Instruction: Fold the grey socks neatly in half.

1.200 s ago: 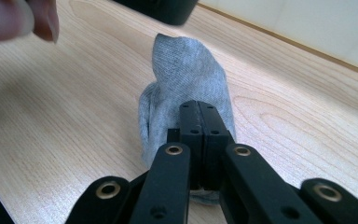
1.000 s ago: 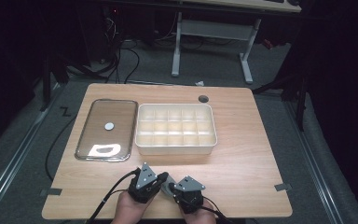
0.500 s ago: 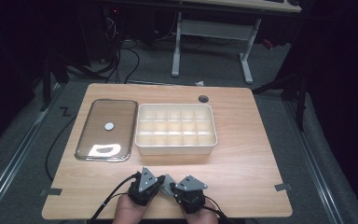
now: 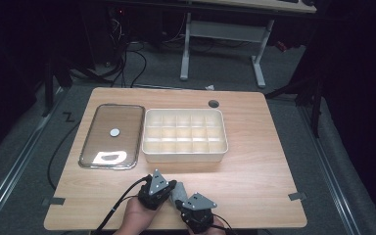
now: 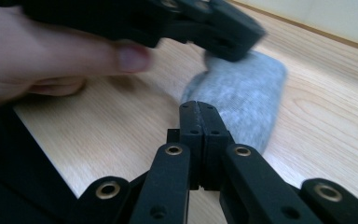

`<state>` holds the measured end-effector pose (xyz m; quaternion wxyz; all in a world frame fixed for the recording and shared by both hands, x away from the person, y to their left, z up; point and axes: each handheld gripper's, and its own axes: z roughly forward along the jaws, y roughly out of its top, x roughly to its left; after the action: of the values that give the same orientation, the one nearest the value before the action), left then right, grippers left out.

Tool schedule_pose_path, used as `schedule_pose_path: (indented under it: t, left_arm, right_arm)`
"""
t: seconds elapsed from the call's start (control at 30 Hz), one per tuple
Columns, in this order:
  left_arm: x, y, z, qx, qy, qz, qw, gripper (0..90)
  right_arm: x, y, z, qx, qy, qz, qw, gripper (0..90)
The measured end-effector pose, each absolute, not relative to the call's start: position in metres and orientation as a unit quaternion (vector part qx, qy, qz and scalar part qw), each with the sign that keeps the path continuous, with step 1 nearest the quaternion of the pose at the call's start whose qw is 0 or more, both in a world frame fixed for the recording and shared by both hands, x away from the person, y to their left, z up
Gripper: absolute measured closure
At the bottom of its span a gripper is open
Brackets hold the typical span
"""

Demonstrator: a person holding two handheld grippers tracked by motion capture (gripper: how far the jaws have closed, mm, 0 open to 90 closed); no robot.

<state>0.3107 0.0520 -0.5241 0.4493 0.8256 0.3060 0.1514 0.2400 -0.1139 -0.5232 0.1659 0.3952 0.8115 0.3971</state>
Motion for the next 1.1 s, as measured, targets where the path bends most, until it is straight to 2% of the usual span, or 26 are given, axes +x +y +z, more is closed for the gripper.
schedule_pose_path:
  t: [0.2,0.37,0.47,0.7,0.9,1.1]
  left_arm:
    - [0.319,0.046,-0.524,0.828,0.300,0.149,0.450,90.0]
    - [0.318,0.046,-0.523,0.825,0.305,0.160,0.448,90.0]
    - [0.318,0.046,-0.522,0.825,0.306,0.159,0.448,90.0]
    - [0.317,0.047,-0.523,0.823,0.309,0.158,0.449,90.0]
    - [0.317,0.056,-0.524,0.821,0.314,0.158,0.449,90.0]
    - [0.316,0.064,-0.525,0.821,0.321,0.159,0.446,90.0]
  right_arm:
    - [0.248,-0.109,-0.524,0.398,0.808,0.404,0.158,90.0]
    - [0.240,-0.119,-0.506,0.421,0.784,0.429,0.155,74.1]
    - [0.245,-0.129,-0.506,0.462,0.760,0.432,0.148,59.8]
    - [0.267,-0.134,-0.521,0.527,0.731,0.423,0.091,44.4]
    - [0.278,-0.130,-0.528,0.532,0.738,0.412,0.052,44.5]
    - [0.279,-0.122,-0.528,0.515,0.751,0.412,0.040,55.0]
